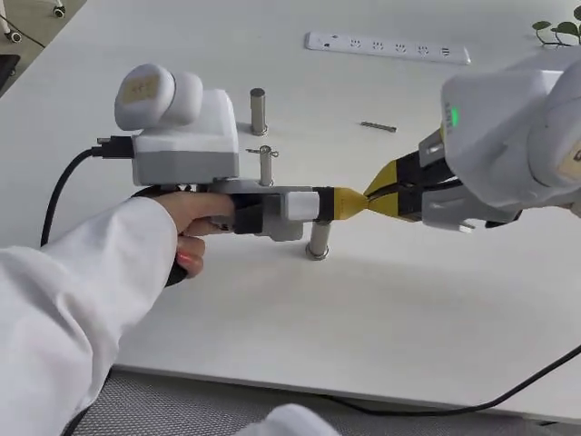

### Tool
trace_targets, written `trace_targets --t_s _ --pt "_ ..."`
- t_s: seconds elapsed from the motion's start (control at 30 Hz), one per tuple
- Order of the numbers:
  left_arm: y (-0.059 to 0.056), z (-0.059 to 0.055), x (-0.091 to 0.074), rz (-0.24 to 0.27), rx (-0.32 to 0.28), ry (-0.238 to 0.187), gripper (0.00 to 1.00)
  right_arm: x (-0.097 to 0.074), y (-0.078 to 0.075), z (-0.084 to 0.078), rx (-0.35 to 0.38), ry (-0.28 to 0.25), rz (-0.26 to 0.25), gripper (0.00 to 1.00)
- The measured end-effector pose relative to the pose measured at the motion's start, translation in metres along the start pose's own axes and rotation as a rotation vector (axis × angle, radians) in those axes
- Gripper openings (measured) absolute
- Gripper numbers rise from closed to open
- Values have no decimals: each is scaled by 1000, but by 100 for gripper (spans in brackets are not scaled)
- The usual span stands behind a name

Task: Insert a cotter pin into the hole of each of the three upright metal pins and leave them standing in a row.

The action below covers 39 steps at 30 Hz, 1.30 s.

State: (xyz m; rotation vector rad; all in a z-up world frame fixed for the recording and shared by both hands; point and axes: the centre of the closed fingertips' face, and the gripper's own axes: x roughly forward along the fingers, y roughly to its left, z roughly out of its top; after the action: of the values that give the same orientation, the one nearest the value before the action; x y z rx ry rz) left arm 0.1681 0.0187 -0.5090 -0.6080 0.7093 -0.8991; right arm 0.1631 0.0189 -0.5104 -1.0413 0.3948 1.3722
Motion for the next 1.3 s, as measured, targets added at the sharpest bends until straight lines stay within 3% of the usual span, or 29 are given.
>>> trace_targets --t_s 0.13,0.67,0.83,1.13,1.3 --pt "0 0 -1 1 -9 -3 2 1 0 2 -14 0 2 0" --pt "-2 -3 -1 -2 -56 14 1 0 4 0 -41 8 15 0" --pt "-2 -5 -1 0 -103 16 0 0 6 -1 -41 8 20 0" --pt "-3 -7 -2 4 -74 36 0 0 9 -1 -43 -1 35 0" --pt "-3 -8 -2 4 -61 45 0 1 11 -1 -87 -4 40 0"
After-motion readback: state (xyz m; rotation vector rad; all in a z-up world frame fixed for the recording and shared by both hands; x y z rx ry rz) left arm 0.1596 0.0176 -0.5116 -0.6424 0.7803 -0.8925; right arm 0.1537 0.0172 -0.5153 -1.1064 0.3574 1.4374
